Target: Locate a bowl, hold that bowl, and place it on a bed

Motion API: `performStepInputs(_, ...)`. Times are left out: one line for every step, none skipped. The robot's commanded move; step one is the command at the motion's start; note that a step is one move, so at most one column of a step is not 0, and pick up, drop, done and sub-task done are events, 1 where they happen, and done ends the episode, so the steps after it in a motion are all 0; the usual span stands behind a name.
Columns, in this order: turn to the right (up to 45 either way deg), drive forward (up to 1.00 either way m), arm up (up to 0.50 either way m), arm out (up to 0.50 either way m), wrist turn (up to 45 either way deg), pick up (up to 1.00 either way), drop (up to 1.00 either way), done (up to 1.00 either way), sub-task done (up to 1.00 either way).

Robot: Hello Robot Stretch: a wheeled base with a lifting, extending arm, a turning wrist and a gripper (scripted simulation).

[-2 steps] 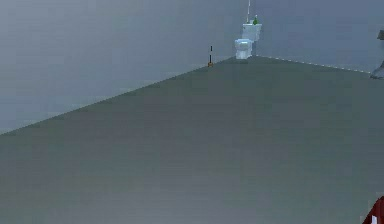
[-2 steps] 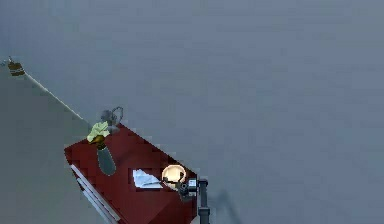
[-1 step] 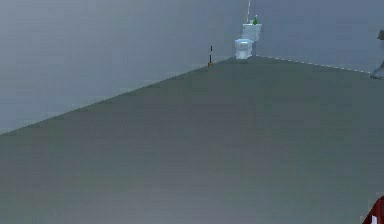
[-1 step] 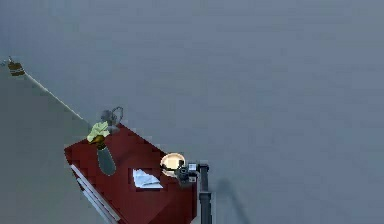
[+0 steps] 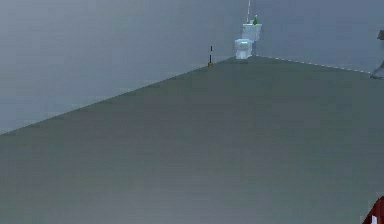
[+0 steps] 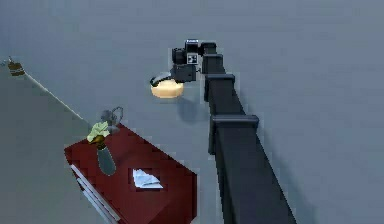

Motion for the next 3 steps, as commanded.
performStepInputs(0.0,0.0,0.0,0.0,-45.0,0.0,0.0,0.0,0.0)
performStepInputs(0.0,0.0,0.0,0.0,-45.0,0.0,0.0,0.0,0.0)
performStepInputs(0.0,0.0,0.0,0.0,-18.0,0.0,0.0,0.0,0.0)
